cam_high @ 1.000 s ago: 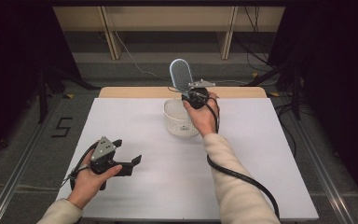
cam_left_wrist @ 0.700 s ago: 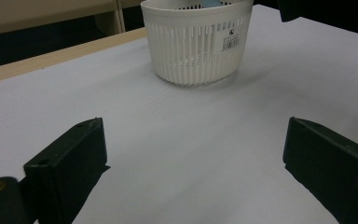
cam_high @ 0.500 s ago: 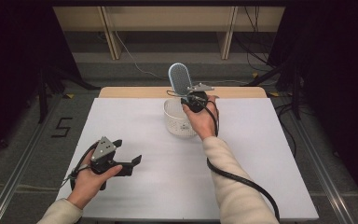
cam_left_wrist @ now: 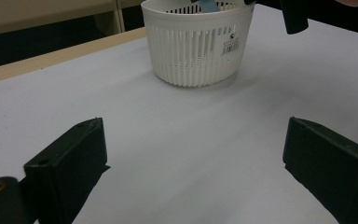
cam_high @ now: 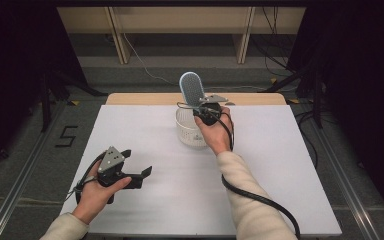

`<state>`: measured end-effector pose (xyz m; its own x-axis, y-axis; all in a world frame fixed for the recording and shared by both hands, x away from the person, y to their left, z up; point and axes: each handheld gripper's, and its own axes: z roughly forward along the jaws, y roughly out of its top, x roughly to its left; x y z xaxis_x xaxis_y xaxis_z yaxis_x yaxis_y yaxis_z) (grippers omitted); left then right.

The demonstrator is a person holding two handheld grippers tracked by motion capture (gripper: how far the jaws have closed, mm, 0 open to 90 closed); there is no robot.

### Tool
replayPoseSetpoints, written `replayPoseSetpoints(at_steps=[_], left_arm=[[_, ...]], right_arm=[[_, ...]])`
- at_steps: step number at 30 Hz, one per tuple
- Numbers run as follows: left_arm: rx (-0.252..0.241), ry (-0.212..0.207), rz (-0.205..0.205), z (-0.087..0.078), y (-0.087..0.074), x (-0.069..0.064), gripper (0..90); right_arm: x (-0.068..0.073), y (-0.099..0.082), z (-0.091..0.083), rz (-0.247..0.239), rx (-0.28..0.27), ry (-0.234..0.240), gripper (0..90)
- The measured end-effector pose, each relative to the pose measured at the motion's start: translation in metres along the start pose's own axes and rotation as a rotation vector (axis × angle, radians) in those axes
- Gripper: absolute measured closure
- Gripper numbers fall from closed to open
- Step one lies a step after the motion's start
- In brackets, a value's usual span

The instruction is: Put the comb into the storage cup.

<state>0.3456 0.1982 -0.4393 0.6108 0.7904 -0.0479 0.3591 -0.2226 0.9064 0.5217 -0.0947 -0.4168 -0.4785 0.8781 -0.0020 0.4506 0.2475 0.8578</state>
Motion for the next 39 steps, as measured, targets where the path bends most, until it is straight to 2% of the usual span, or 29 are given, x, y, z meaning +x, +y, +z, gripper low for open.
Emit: replayPoseSetpoints(at_steps=[11,14,20,25,28,31,37,39], left_arm=[[0.0,0.0,0.0,0.0,0.0,0.0,5.7],[0.0,-0.001,0.0,0.0,0.0,0.0,5.7],[0.001,-0.001,0.002,0.0,0.0,0.0,5.8],[0.0,-0.002,0.001,0.0,0.0,0.0,5.8],[0.0,-0.002,0.001,0.0,0.0,0.0,5.9],[0.001,-0.002,0.002,0.0,0.0,0.0,5.9],[0.002,-0.001,0.002,0.0,0.0,0.0,5.9],[0.002,-0.001,0.002,0.0,0.0,0.0,5.9]], right_arm=[[0.002,-0.006,0.0,-0.013,0.029,0.006,69.1],[0.001,-0.008,0.0,-0.001,0.025,0.008,65.1],[0.0,-0.006,-0.002,-0.051,0.036,0.012,53.9],[0.0,-0.005,-0.002,-0.071,0.057,0.012,49.2],[0.0,-0.007,-0.002,-0.103,0.089,0.018,48.5],[0.001,-0.007,-0.003,-0.098,0.057,0.02,49.0],[0.0,-0.005,-0.009,-0.158,0.055,0.027,45.6],[-0.001,-0.005,-0.011,-0.161,0.042,0.028,43.8]])
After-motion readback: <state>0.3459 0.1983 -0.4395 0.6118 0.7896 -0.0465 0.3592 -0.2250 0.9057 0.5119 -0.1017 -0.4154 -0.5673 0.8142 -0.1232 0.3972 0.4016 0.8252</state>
